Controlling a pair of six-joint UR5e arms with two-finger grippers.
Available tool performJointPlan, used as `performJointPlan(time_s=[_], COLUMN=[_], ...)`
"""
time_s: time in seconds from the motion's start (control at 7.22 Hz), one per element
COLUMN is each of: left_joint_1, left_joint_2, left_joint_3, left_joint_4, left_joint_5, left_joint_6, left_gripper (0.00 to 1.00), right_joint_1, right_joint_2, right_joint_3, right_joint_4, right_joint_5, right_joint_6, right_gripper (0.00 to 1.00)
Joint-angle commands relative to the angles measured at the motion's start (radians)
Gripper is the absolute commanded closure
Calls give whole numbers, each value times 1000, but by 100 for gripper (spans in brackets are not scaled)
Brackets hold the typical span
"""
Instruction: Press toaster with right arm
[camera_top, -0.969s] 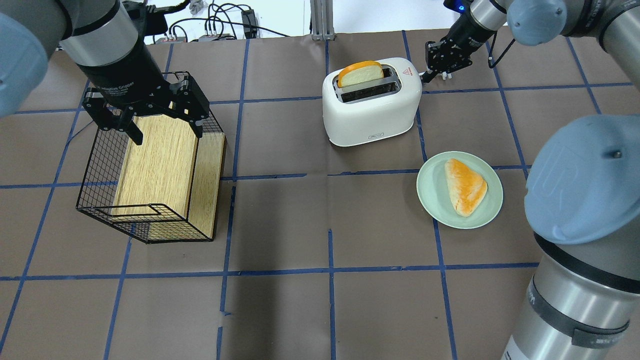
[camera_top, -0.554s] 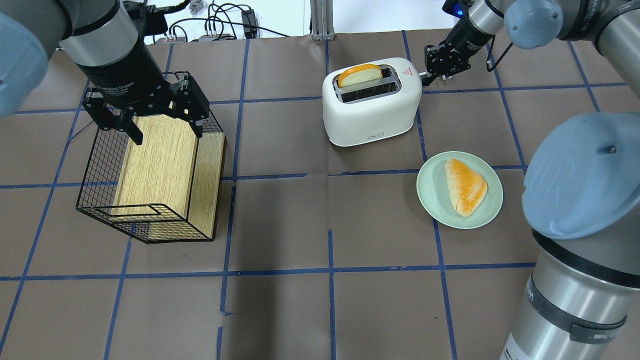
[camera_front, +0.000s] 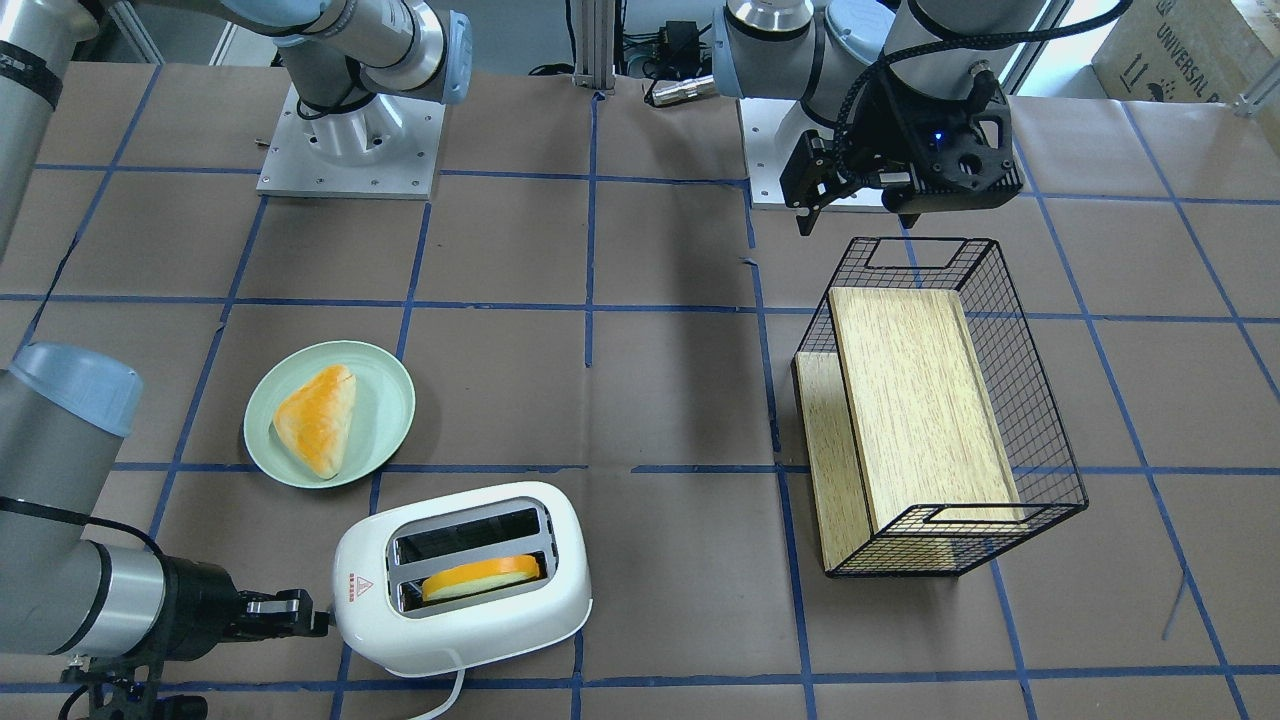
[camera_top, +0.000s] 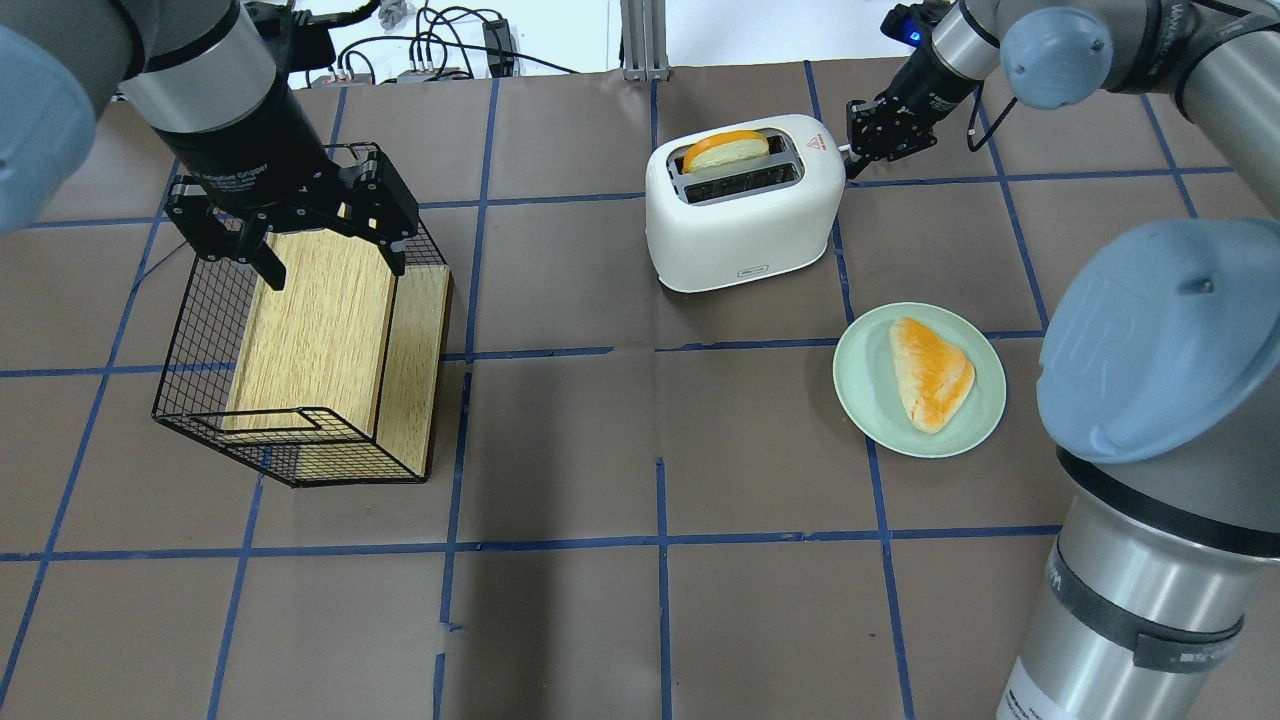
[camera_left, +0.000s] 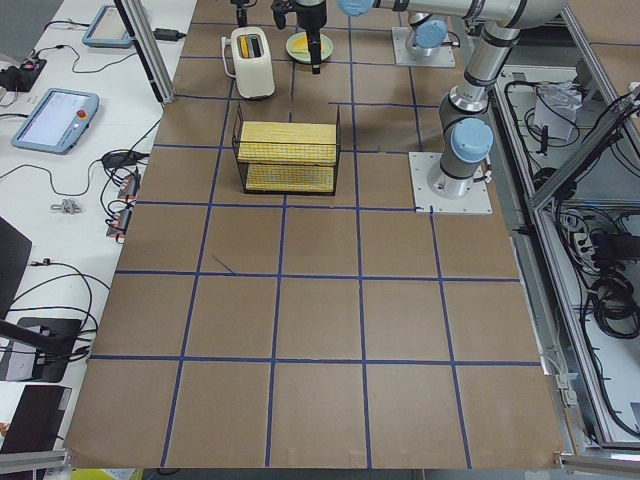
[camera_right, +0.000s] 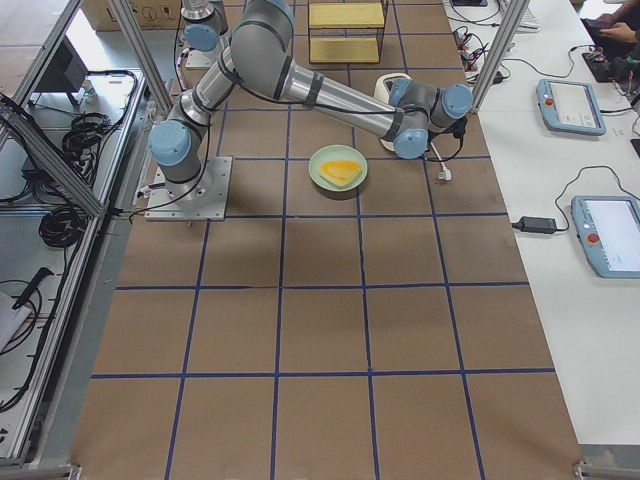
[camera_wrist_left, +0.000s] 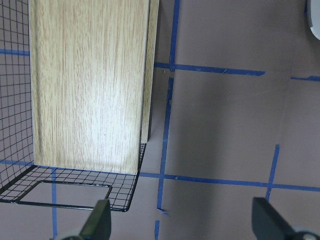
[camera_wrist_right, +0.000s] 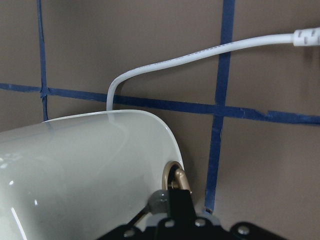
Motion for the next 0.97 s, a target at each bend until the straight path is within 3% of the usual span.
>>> performJointPlan(time_s=[0.0,0.14,0.28,0.69,0.83], left_joint_1=[0,2,0,0,0], left_joint_2=[0,0,0,0,0], left_joint_3=[-1,1,1,1,1], left_joint_4=[0,0,0,0,0], left_joint_5=[0,0,0,0,0], left_joint_6=[0,0,0,0,0], left_gripper=[0,0,0,0,0], right_joint_1=[2,10,28,96,129], right_joint_2=[-10,-31,-56,-160,-224], right_joint_3=[-55,-98,-124,-131,-101], right_joint_4=[2,19,37,20,69], right_joint_5=[-57,-111,-222,-603,-514], right_joint_6=[31,49,51,0,-9], right_gripper=[91,77,1,0,0])
